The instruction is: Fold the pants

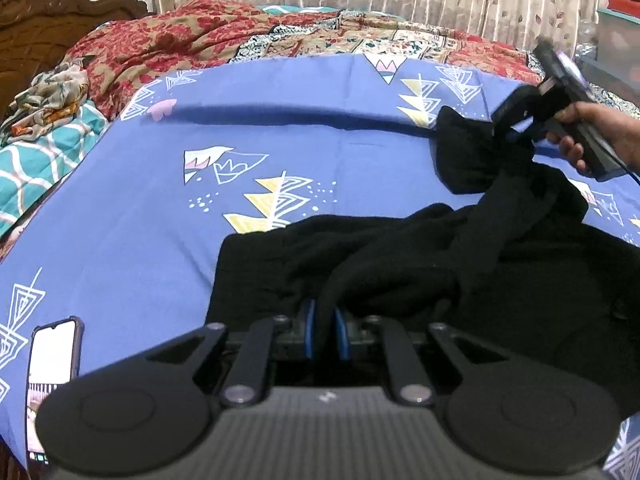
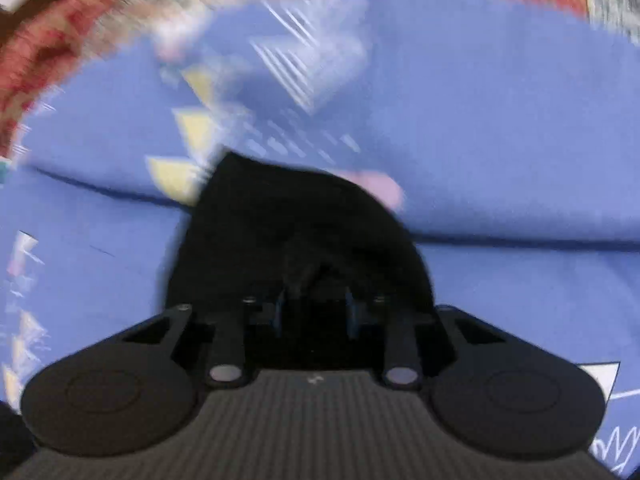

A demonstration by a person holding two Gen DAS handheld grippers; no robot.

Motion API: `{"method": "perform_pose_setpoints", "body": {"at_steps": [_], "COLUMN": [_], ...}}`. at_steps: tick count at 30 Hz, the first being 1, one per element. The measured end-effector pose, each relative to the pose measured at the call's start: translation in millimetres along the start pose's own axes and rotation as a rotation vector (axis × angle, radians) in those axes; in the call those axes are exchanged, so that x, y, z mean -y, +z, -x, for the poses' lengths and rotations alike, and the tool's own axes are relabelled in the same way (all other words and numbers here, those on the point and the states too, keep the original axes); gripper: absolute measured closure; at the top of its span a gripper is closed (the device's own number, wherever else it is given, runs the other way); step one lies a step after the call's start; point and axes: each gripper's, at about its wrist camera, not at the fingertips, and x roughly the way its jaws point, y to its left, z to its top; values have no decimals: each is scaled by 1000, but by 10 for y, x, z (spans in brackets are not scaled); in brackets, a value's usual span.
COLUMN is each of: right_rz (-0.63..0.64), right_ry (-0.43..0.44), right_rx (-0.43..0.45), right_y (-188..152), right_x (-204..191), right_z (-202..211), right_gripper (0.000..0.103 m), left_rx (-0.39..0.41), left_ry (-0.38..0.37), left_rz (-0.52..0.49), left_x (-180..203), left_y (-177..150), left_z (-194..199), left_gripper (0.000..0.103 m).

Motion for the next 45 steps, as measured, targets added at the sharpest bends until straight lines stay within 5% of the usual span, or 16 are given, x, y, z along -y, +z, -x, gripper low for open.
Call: {"method": "perform_pose_setpoints", "body": {"at_steps": [4, 8, 16, 19, 27, 31, 34, 38, 40, 45], "right_rz": [-188, -397, -650, -766, -1244, -1374, -1370, -1390, -1436, -1290], "right_ry": [214, 275, 97, 28, 48, 30, 70, -113, -137, -39], "right_rx": [182, 387, 811, 862, 747, 680, 622, 669, 671, 531], "right_y": [91, 182, -484, -827, -1405, -1526, -1512, -1845, -2126, -2280], "right_x": [98, 564, 1663, 1952, 2725, 2900, 3006, 3197, 3334, 3196], "right_z": [801, 1859, 4054, 4402, 3794, 3301, 3014, 3010, 3023, 2783], "right_gripper": [74, 74, 74, 74, 74, 74, 67, 48, 48, 48], "left_rx": [33, 61, 143, 179, 210, 209, 206, 199, 196, 197], "left_ry": [9, 14, 65, 90, 140, 155, 185, 182, 196, 213], "left_rz": [19, 26, 87, 109, 128, 83, 68, 80, 51, 19], "left_x": [-12, -46, -210, -258, -140, 0, 58, 22, 37, 90], "left_y": [46, 131, 385, 516, 806, 918, 1001, 970, 899, 734], "left_z": [83, 166, 295, 280, 104, -33, -145, -185, -199, -141], "left_gripper": [92, 92, 92, 92, 93, 93, 93, 93, 93, 93]}}
